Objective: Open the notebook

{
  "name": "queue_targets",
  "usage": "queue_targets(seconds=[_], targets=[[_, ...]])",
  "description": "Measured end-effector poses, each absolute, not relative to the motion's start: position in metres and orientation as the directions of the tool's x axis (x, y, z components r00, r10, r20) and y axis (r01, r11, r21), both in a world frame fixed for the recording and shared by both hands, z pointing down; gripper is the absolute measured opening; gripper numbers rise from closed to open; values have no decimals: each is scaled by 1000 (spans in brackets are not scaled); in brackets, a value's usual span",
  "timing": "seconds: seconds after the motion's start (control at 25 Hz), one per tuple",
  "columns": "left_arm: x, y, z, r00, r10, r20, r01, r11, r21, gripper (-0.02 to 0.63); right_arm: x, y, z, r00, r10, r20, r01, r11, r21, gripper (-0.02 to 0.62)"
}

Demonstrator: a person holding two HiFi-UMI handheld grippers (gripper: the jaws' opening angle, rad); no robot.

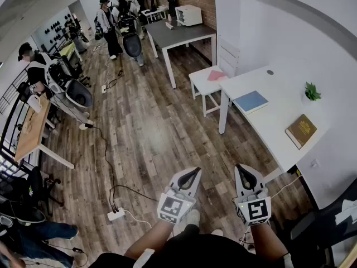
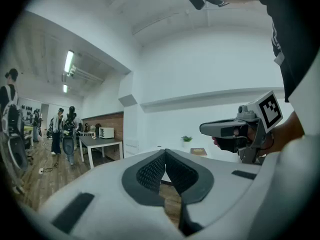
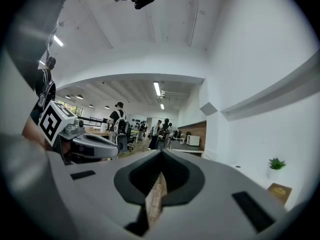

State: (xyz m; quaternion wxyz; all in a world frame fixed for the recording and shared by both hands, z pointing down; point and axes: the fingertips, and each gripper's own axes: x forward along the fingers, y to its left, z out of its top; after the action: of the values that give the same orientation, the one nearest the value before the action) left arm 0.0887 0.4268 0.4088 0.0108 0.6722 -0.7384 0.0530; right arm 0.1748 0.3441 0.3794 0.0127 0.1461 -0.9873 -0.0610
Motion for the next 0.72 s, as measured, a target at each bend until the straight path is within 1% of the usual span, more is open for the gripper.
queue_targets(seconds=[0.44, 0.72], targets=[[91, 425, 409, -98, -991, 88, -994, 94, -50, 6, 178, 344, 377, -955, -296, 4, -293, 946, 137, -6], [57, 420, 411, -101, -990, 100, -994, 95, -60, 6, 153, 329, 370, -948, -316, -39, -318, 943, 98, -6]])
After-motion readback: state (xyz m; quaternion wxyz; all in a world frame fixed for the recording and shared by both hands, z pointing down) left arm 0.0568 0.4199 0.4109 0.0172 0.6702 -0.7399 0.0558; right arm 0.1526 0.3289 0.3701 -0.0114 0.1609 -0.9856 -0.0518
